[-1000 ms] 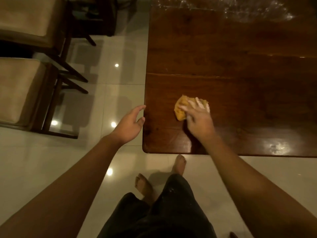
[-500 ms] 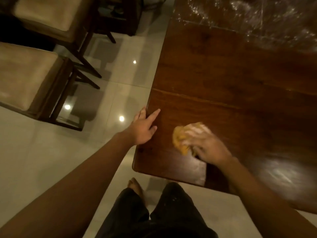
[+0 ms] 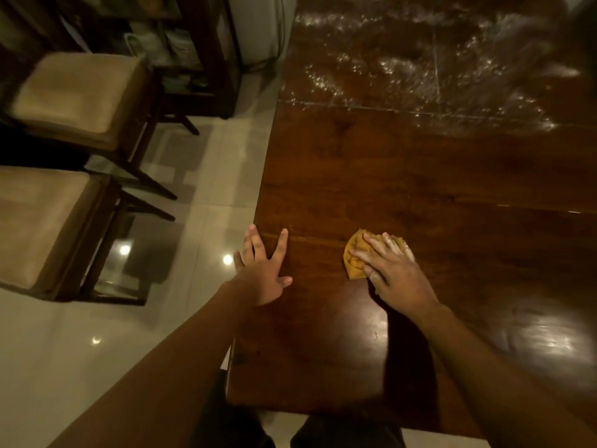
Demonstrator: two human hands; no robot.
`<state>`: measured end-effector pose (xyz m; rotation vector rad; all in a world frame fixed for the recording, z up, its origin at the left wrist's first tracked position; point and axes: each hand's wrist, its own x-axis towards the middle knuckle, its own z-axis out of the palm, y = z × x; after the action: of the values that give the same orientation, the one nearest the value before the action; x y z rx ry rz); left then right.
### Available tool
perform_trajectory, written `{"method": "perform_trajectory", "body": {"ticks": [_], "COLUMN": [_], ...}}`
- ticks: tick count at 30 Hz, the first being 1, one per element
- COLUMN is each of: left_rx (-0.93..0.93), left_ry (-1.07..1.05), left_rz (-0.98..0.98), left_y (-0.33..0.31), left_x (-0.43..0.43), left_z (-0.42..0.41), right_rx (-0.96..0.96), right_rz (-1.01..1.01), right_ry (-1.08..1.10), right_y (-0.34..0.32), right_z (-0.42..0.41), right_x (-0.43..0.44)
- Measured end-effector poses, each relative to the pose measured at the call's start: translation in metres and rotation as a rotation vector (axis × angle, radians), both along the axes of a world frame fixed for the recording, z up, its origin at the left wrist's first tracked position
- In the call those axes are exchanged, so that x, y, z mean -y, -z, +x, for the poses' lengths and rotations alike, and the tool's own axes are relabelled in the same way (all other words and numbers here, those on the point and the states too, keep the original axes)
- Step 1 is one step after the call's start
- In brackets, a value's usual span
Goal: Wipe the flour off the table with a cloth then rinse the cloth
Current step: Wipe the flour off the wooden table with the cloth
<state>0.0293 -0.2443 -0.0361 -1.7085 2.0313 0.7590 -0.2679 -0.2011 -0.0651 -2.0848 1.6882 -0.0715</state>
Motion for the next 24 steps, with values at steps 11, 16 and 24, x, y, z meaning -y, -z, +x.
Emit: {"method": "perform_trajectory", "body": {"ticks": [11,16,24], "left_rx": [-0.227,-0.302,-0.343], "left_ry": [0.402,0.534,0.627], "left_rz": [-0.031,0.003,0.069], "left_y": [-0.011,-0.005,-0.026], "left_x": [0.111,0.168,0.213], "left_z": [0.039,0.087,0.061], "right_rx": [-0.038,-0.076,-0.037], "right_rz": [0.007,0.001,0.035], "right_ry": [0.721,0.655,0.743], "right_y": [-0.002,-0.002,-0.011], "right_z": [0.112,0.152,0.167], "right_x": [0.072,0.117,0.103]}}
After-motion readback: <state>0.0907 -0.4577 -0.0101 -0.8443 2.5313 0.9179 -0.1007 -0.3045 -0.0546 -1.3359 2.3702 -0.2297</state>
